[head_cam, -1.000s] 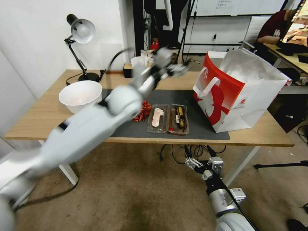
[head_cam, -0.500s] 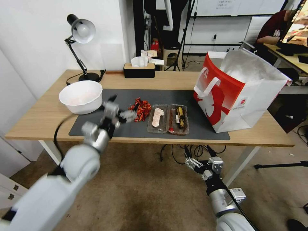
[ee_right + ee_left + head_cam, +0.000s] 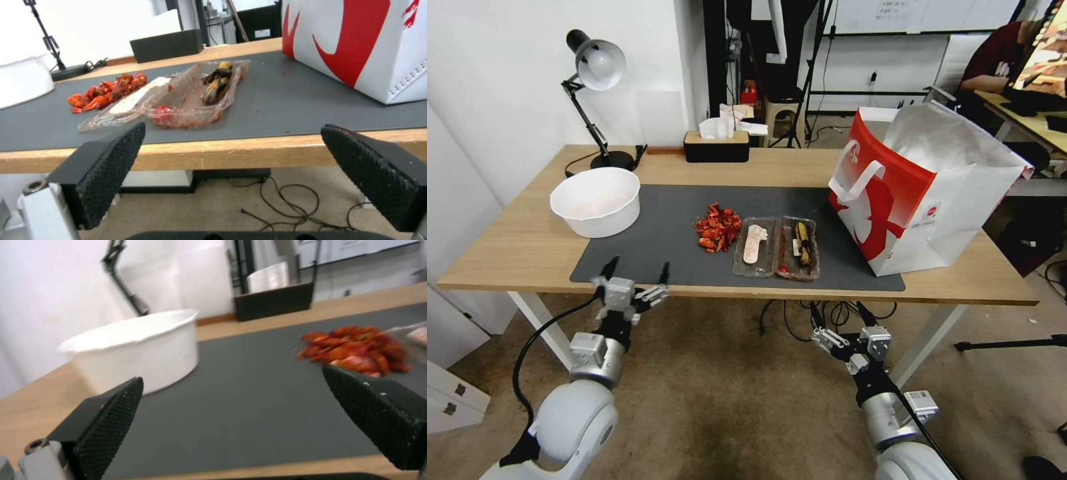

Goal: Pick up the trash from the table and place it into the takeout bag.

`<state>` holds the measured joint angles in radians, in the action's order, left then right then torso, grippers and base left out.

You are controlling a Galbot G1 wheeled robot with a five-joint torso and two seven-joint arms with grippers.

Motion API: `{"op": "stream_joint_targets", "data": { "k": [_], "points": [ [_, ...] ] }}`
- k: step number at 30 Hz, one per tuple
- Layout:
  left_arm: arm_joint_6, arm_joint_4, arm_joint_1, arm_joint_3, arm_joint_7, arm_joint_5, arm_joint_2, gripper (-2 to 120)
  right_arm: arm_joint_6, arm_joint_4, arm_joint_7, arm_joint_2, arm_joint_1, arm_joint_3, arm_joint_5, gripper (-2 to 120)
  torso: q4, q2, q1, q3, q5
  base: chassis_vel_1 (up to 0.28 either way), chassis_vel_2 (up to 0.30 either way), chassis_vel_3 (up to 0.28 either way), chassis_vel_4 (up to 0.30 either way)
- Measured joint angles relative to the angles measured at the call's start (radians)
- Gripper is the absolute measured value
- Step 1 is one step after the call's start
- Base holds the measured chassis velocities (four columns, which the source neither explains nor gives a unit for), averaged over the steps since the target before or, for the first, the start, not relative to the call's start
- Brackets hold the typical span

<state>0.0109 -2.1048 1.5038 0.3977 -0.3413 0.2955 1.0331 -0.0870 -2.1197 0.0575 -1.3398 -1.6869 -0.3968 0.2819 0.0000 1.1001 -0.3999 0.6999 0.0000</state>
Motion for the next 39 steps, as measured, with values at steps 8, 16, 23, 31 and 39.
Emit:
{"op": "stream_joint_targets", "data": {
  "k": [8,16,23,31,39],
  "points": [
    [0.014,-0.017,0.101,0.034,-0.039,-0.011,0.041,100,0.000,0.000,0.000,0.000,0.000,0.000,0.000,100,0.0000,0.000,0.000,0.000,0.0000,0.000,0.000,0.000,0.000],
    [0.056,0.006,0.112,0.027,0.012,-0.006,0.056,100,0.000,0.000,0.000,0.000,0.000,0.000,0.000,100,-0.0001,0.000,0.000,0.000,0.0000,0.000,0.000,0.000,0.000],
    [0.078,0.010,0.130,0.031,0.031,-0.006,0.055,100,0.000,0.000,0.000,0.000,0.000,0.000,0.000,100,-0.0001,0.000,0.000,0.000,0.0000,0.000,0.000,0.000,0.000],
    [0.076,0.006,0.137,0.034,0.037,-0.005,0.065,100,0.000,0.000,0.000,0.000,0.000,0.000,0.000,100,0.0000,0.000,0.000,0.000,0.0000,0.000,0.000,0.000,0.000],
    [0.073,0.006,0.136,0.035,0.038,-0.005,0.065,100,0.000,0.000,0.000,0.000,0.000,0.000,0.000,100,0.0000,0.000,0.000,0.000,0.0000,0.000,0.000,0.000,0.000]
  ]
}}
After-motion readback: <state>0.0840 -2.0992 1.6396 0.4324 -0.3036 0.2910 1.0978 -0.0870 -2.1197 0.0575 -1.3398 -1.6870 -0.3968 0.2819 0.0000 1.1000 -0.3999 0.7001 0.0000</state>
